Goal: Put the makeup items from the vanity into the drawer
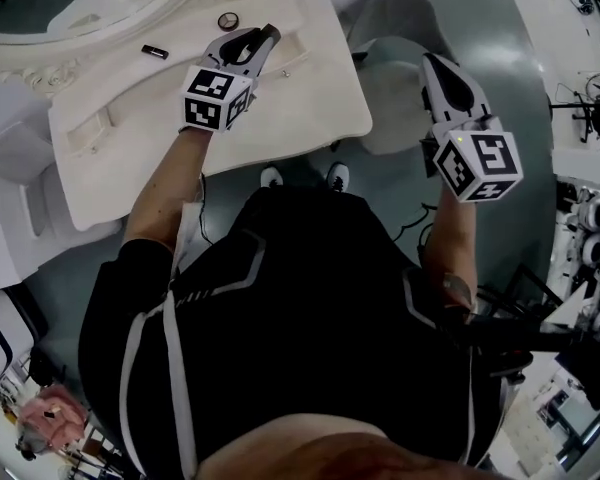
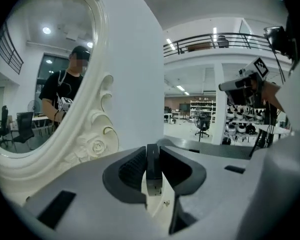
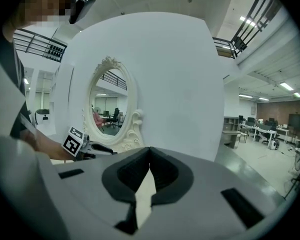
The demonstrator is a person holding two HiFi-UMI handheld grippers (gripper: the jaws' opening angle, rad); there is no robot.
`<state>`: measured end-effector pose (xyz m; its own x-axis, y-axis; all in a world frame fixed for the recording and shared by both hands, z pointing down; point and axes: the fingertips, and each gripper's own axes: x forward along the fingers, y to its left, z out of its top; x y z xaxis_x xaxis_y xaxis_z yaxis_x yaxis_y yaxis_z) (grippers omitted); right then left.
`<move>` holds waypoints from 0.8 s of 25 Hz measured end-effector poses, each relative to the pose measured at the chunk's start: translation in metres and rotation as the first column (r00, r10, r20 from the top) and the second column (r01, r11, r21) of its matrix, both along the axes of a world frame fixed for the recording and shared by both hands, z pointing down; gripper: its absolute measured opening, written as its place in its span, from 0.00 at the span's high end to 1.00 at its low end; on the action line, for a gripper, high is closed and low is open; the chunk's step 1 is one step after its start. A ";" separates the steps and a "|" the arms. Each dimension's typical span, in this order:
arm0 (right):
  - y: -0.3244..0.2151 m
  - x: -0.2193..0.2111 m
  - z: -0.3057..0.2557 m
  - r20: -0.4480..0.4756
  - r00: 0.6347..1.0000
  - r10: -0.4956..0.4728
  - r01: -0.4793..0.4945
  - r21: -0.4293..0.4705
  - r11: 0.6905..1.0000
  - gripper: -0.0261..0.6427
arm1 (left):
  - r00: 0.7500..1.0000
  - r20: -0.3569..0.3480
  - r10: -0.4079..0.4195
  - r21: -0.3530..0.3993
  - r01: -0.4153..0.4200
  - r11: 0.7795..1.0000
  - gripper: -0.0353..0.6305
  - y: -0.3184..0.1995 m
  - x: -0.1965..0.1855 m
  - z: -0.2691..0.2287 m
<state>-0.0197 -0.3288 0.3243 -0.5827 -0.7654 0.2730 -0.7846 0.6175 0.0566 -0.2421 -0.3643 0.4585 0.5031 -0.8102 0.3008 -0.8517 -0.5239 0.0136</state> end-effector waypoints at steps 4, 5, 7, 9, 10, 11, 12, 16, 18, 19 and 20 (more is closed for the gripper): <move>-0.004 0.023 0.006 0.001 0.999 0.042 -0.042 -0.011 0.999 0.95 | 0.994 0.084 0.069 -0.061 -0.064 0.996 0.81 -0.015 0.014 0.036; -0.004 0.028 0.010 0.004 0.999 0.052 -0.051 -0.025 0.998 0.95 | 0.992 0.097 0.079 -0.076 -0.071 0.995 0.81 -0.017 0.017 0.044; -0.003 0.037 0.017 0.005 0.998 0.066 -0.065 -0.045 0.997 0.95 | 0.989 0.114 0.092 -0.104 -0.081 0.991 0.81 -0.023 0.023 0.057; -0.003 0.046 0.020 -0.002 0.997 0.081 -0.081 -0.051 0.995 0.95 | 0.986 0.136 0.101 -0.119 -0.085 0.989 0.81 -0.033 0.027 0.068; -0.003 0.051 0.022 -0.004 0.996 0.092 -0.092 -0.055 0.994 0.95 | 0.983 0.148 0.107 -0.127 -0.089 0.988 0.81 -0.037 0.029 0.074; -0.003 0.056 0.024 -0.006 0.995 0.104 -0.105 -0.061 0.993 0.95 | 0.981 0.159 0.116 -0.137 -0.094 0.986 0.81 -0.039 0.031 0.081; -0.002 0.061 0.026 -0.007 0.993 0.116 -0.116 -0.065 0.991 0.95 | 0.978 0.169 0.125 -0.147 -0.100 0.984 0.81 -0.041 0.033 0.087; 0.002 0.073 0.032 -0.010 0.988 0.151 -0.152 -0.076 0.986 0.95 | 0.967 0.198 0.159 -0.200 -0.119 0.973 0.81 -0.047 0.035 0.109; 0.004 0.077 0.036 -0.007 0.987 0.164 -0.164 -0.087 0.983 0.95 | 0.960 0.211 0.185 -0.228 -0.135 0.964 0.81 -0.048 0.037 0.119; 0.005 0.079 0.038 -0.005 0.986 0.166 -0.166 -0.093 0.982 0.95 | 0.955 0.221 0.199 -0.237 -0.146 0.961 0.81 -0.049 0.039 0.124; 0.005 0.081 0.040 -0.006 0.986 0.168 -0.167 -0.100 0.981 0.95 | 0.949 0.233 0.214 -0.242 -0.157 0.958 0.81 -0.049 0.041 0.128</move>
<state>0.0612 -0.3234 0.3642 -0.4496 -0.8212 0.3514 -0.8773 0.4799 -0.0011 -0.2007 -0.4136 0.5867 0.5213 -0.6100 0.5968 -0.7296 -0.6813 -0.0590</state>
